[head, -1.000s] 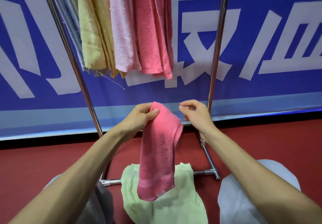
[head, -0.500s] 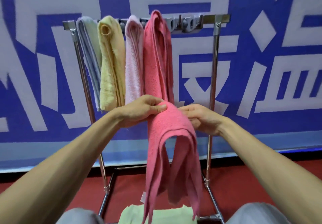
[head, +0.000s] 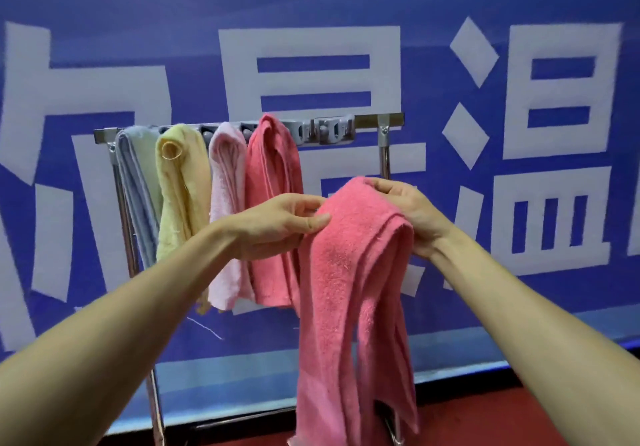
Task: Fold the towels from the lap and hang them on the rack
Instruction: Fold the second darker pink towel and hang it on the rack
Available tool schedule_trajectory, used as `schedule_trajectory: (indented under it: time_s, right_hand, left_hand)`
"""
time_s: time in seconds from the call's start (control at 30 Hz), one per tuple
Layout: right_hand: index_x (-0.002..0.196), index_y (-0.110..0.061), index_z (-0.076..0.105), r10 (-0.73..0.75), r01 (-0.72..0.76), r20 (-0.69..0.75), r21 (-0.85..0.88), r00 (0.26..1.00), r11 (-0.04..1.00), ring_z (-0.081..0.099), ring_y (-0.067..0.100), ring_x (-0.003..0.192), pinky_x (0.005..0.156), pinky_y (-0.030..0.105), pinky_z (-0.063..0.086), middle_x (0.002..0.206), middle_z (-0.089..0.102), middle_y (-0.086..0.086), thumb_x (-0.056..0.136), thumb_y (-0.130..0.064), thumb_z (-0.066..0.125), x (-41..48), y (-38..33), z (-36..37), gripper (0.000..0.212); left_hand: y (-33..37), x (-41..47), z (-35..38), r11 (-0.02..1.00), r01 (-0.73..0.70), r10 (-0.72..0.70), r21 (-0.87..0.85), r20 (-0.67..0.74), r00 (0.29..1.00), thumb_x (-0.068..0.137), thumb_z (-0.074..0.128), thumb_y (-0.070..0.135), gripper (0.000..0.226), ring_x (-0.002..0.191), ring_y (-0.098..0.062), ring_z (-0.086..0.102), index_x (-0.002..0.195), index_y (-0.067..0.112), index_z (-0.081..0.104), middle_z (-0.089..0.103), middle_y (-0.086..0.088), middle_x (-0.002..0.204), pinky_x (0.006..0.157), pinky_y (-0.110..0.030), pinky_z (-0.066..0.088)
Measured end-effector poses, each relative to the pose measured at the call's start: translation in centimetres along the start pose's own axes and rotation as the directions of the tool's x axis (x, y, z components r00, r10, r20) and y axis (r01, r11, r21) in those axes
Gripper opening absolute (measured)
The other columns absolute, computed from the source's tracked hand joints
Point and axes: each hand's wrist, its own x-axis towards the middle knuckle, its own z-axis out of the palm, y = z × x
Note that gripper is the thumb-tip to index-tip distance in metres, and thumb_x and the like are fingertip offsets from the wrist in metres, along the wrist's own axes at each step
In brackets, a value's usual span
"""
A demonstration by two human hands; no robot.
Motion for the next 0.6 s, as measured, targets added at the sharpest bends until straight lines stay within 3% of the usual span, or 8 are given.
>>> schedule_trajectory:
  time_s: [0.1, 0.2, 0.27, 0.33, 0.43, 0.53, 0.6]
  right_hand:
    - [0.105, -0.005, 0.064, -0.014, 0.013, -0.085, -0.014, 0.996, 1.000, 0.066, 0.013, 0.065, 0.058, 0.022, 0.056, 0.084, 0.069, 0.009, 0.091, -0.003, 0.057, 2.4, -1.9, -0.5, 0.015]
    - [0.097, -0.006, 0.066, -0.025, 0.029, -0.164, 0.020, 0.986, 0.999, 0.065, 0.012, 0.057, 0.051, 0.020, 0.054, 0.075, 0.069, 0.007, 0.087, 0.002, 0.060, 5.5, -3.5, -0.8, 0.014]
    - [0.098, -0.003, 0.068, -0.036, 0.042, -0.220, 0.023, 0.975, 0.999, 0.065, 0.014, 0.058, 0.054, 0.021, 0.056, 0.078, 0.069, 0.010, 0.084, 0.003, 0.065, 7.7, -4.1, -0.9, 0.016]
    - [0.100, 0.002, 0.068, -0.055, 0.060, -0.288, 0.009, 0.956, 0.998, 0.065, 0.015, 0.061, 0.058, 0.023, 0.058, 0.081, 0.070, 0.012, 0.080, 0.004, 0.069, 10.0, -4.5, -1.0, 0.020]
    - [0.100, 0.007, 0.068, -0.106, 0.100, -0.367, -0.036, 0.924, 0.994, 0.063, 0.011, 0.054, 0.053, 0.020, 0.055, 0.079, 0.068, 0.012, 0.075, 0.006, 0.072, 13.5, -5.3, -0.8, 0.025]
    - [0.090, 0.002, 0.072, -0.193, 0.111, -0.424, -0.209, 0.885, 0.972, 0.058, 0.004, 0.043, 0.042, 0.016, 0.047, 0.073, 0.067, 0.010, 0.073, 0.001, 0.078, 17.3, -5.9, -0.9, 0.019]
    - [0.075, -0.012, 0.075, -0.273, 0.087, -0.446, -0.393, 0.852, 0.915, 0.065, 0.010, 0.059, 0.054, 0.021, 0.050, 0.072, 0.071, 0.005, 0.069, -0.011, 0.083, 19.6, -6.1, -0.9, 0.010]
  left_hand:
    - [2.4, 2.4, -1.6, 0.989, -0.015, 0.023, 0.147, -0.052, 0.998, 0.096, 0.045, 0.011, 0.030, 0.096, -0.013, 0.062, 0.119, -0.003, 0.059, 0.066, -0.007, 0.106, 0.087, -0.024, 0.051]
    - [4.0, 5.2, -3.6, 0.947, -0.053, 0.116, 0.316, -0.185, 0.976, 0.098, 0.046, 0.015, 0.030, 0.092, -0.013, 0.056, 0.109, -0.009, 0.061, 0.063, -0.006, 0.098, 0.097, -0.030, 0.046]
    - [4.8, 6.9, -5.1, 0.901, -0.048, 0.187, 0.430, -0.287, 0.939, 0.098, 0.048, 0.022, 0.035, 0.085, -0.012, 0.051, 0.102, -0.011, 0.061, 0.058, -0.002, 0.089, 0.090, -0.031, 0.044]
    - [5.4, 8.6, -7.0, 0.786, 0.010, 0.272, 0.618, -0.360, 0.893, 0.098, 0.049, 0.032, 0.041, 0.078, -0.012, 0.046, 0.093, -0.007, 0.063, 0.052, 0.000, 0.081, 0.080, -0.034, 0.043]
    - [7.0, 10.9, -9.6, 0.509, 0.154, 0.389, 0.847, -0.386, 0.836, 0.097, 0.049, 0.030, 0.037, 0.063, -0.015, 0.041, 0.069, 0.006, 0.053, 0.046, 0.002, 0.064, 0.065, -0.033, 0.035]
    - [8.9, 12.7, -12.1, 0.347, 0.271, 0.464, 0.898, -0.415, 0.782, 0.098, 0.047, 0.023, 0.033, 0.072, -0.026, 0.050, 0.072, 0.005, 0.055, 0.055, -0.009, 0.073, 0.063, -0.032, 0.032]
    - [9.4, 13.6, -13.9, 0.307, 0.333, 0.483, 0.892, -0.447, 0.753, 0.098, 0.048, 0.023, 0.034, 0.082, -0.031, 0.056, 0.066, 0.012, 0.051, 0.055, -0.010, 0.076, 0.066, -0.032, 0.034]
